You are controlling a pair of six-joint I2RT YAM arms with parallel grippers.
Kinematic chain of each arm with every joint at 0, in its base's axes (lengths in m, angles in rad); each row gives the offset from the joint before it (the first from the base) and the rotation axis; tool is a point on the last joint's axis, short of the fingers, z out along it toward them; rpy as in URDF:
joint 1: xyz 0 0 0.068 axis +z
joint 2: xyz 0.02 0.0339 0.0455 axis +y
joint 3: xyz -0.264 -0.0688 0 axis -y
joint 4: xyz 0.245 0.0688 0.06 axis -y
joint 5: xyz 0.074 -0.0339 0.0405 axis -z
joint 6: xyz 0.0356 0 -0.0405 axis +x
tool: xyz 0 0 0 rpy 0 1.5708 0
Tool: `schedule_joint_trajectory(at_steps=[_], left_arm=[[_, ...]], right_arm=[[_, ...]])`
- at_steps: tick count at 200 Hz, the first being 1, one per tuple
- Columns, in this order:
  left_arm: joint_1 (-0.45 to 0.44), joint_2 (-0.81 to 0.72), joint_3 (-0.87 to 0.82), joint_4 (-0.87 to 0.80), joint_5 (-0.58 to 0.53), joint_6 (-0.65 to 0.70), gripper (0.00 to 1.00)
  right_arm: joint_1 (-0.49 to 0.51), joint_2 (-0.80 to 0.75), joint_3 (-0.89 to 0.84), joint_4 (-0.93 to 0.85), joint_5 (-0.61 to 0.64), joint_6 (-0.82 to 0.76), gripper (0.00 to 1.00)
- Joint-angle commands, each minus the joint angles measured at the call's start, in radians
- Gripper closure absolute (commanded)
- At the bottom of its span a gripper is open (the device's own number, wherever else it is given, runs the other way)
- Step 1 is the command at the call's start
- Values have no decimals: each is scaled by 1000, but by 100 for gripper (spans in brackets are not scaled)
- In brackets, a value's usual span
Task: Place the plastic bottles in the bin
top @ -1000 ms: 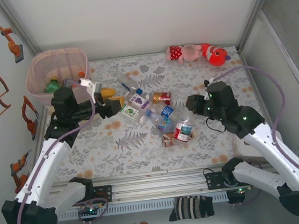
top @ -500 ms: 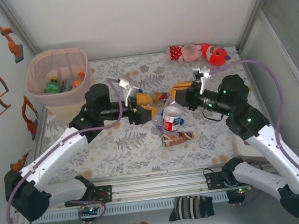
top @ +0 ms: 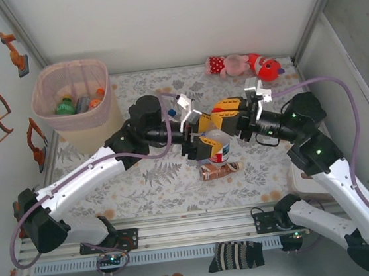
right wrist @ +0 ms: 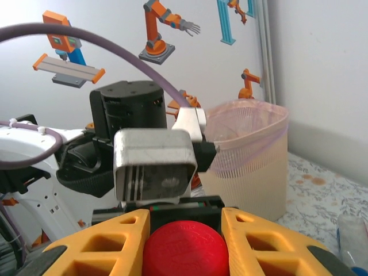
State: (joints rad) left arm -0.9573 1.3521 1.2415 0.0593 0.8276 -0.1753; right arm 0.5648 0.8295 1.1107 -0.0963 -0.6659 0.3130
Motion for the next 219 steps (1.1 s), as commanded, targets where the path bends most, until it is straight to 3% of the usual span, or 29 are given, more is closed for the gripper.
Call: schedule_joint_trajectory(at_steps=[1, 66, 111, 147, 168, 193, 198, 219], left_arm=[[-17, -4, -8, 36, 18, 54, 20], [-76, 5, 24, -61, -24, 189, 30], [-80, -13, 20, -51, -30, 205, 43], [-80, -27, 15, -55, -50, 208, 47], [-77, -43, 11, -68, -85, 207, 48], [-56, -68, 13, -105, -124, 210, 48], [-49, -73, 13, -114, -132, 210, 48], [-8, -106, 11, -146, -179, 205, 49]], right_arm=[[6, -26, 50, 27, -1, -8, 100], [6, -51, 73, 113, 80, 88, 100], [7, -52, 72, 123, 78, 105, 100], [5, -53, 78, 98, 87, 103, 100], [5, -60, 87, 68, 98, 95, 64], [6, -72, 94, 26, 138, 80, 38], [5, -75, 96, 18, 148, 78, 26], [6, -91, 97, -10, 183, 62, 19]])
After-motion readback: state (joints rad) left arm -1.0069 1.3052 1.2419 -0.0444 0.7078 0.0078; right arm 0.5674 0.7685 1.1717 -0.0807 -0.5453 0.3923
